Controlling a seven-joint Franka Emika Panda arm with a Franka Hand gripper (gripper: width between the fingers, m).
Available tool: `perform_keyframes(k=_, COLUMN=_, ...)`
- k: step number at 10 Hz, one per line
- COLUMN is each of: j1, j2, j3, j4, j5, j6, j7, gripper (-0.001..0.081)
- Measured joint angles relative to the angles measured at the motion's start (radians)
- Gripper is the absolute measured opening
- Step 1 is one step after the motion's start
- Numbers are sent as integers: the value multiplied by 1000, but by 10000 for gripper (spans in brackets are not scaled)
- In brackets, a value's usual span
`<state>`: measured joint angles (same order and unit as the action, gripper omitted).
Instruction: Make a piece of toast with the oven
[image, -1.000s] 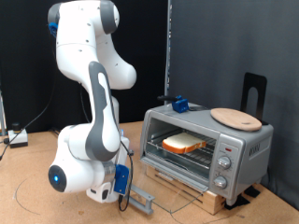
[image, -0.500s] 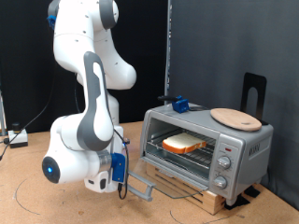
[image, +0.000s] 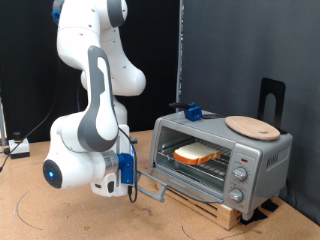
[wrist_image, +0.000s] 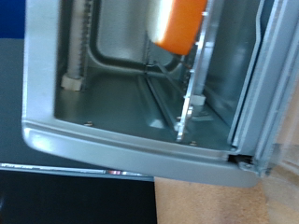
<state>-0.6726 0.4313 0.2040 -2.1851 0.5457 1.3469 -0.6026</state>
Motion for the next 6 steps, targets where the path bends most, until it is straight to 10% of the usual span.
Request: perform_keyframes(k=6, j1=1, j2=-73, j3=38, j4=2, j5=-33, j6=-113, j7=-17, gripper=807)
